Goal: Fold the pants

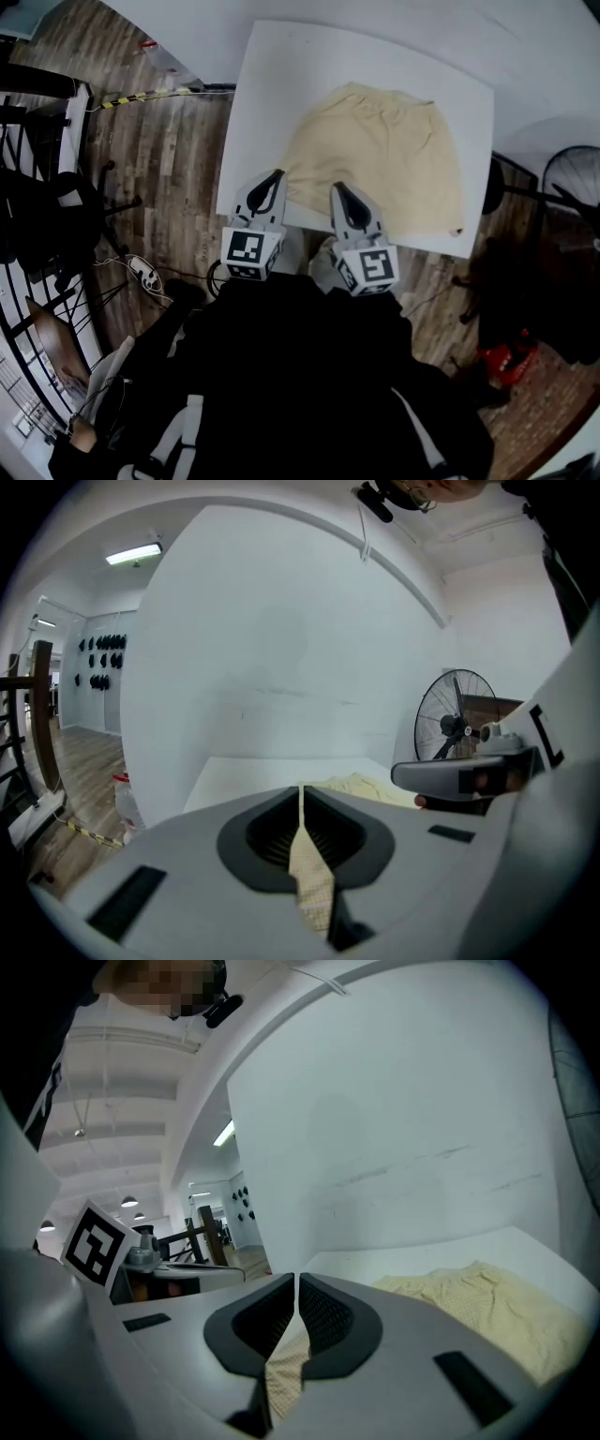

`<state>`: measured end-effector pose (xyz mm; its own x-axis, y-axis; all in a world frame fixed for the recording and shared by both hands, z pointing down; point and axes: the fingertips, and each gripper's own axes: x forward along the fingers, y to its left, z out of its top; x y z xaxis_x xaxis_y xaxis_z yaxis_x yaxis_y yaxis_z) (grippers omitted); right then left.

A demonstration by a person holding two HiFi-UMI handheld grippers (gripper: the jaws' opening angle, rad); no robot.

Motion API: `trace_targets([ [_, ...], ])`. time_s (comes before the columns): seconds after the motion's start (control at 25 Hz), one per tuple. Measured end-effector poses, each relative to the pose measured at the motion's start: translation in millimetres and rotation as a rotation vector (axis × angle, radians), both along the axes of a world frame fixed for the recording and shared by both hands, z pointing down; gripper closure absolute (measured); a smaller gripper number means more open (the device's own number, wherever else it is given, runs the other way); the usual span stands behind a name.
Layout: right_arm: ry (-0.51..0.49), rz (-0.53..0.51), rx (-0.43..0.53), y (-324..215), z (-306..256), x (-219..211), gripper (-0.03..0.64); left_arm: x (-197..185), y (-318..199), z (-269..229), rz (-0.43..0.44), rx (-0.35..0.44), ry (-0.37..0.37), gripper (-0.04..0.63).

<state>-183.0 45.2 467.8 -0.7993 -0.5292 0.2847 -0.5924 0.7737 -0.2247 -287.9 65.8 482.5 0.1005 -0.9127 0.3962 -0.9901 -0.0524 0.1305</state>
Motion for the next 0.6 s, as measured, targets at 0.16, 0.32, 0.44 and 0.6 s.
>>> trace_targets([
  [0.16,0.025,0.005,-0.034,-1,16,-25,0.623,-21,-23,10,0.042,-0.031,0.015,0.592],
  [0.32,0.054,0.004,-0.080,-8,38,-43,0.594,-32,-51,31,0.091,-0.072,0.026,0.584],
  [0.44,0.068,-0.010,-0.116,-6,50,-58,0.551,-36,-66,48,0.125,-0.104,0.036,0.570],
  [0.6,0.104,-0.037,-0.143,4,67,-74,0.540,-39,-83,65,0.161,-0.137,0.046,0.557],
])
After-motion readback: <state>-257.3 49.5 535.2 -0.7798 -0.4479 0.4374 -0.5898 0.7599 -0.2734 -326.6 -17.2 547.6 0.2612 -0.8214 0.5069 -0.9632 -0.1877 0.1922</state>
